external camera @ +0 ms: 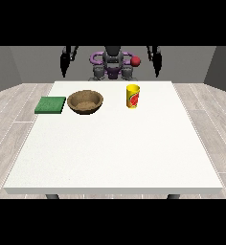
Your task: Pick the cup and pour the ball into the bowl, then pick the bowl and place it on the pad
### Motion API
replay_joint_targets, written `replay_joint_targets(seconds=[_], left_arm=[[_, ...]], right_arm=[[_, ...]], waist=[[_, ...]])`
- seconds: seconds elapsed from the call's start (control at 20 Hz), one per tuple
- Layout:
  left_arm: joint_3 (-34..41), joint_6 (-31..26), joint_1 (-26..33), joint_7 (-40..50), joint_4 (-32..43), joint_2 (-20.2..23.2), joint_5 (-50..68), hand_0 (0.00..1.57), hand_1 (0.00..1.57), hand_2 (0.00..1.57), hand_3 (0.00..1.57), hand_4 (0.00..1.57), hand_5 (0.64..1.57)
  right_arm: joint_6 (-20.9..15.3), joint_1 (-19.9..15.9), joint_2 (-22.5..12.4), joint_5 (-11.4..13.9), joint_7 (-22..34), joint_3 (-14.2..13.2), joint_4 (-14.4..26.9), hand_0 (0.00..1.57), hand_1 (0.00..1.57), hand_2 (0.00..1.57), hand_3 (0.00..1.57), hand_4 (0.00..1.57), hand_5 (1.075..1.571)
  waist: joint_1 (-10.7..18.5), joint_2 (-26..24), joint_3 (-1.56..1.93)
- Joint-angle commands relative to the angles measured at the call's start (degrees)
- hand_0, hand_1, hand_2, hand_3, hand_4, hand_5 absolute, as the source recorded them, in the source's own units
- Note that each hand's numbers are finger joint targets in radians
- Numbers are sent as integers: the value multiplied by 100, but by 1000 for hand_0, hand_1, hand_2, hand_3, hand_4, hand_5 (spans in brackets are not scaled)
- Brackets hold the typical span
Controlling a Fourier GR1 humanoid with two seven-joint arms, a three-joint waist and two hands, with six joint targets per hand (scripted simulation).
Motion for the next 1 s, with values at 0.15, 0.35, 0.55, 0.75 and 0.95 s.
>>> replay_joint_targets(seconds=[0.15,0.35,0.55,0.75,0.95], left_arm=[[38,-51,-72,414,-523,181,67,0,0,0,0,0,1557],[577,212,-965,1287,-819,-62,852,0,0,0,0,0,1558],[975,25,-1089,1155,-902,285,1094,0,0,0,0,0,1552],[1113,-130,-1141,594,-673,340,1141,0,0,0,0,0,1547],[1014,-431,-897,-477,-30,199,985,0,0,0,0,0,1539]], right_arm=[[77,-39,-227,-74,427,-78,-495,0,0,0,0,0,1569],[780,-67,-321,-1162,698,-424,-636,0,0,0,0,0,1569],[1306,127,-642,-1676,284,-963,-651,0,0,0,0,0,1570],[1217,73,-423,-1432,-269,-1022,-357,0,0,0,0,0,1569],[1160,-392,-522,-1542,-62,-1146,-406,0,0,0,0,0,1569]], waist=[[-61,-1298,-55],[-380,-1212,-60],[-341,-766,-63],[-171,-278,-63],[-134,33,-65]])
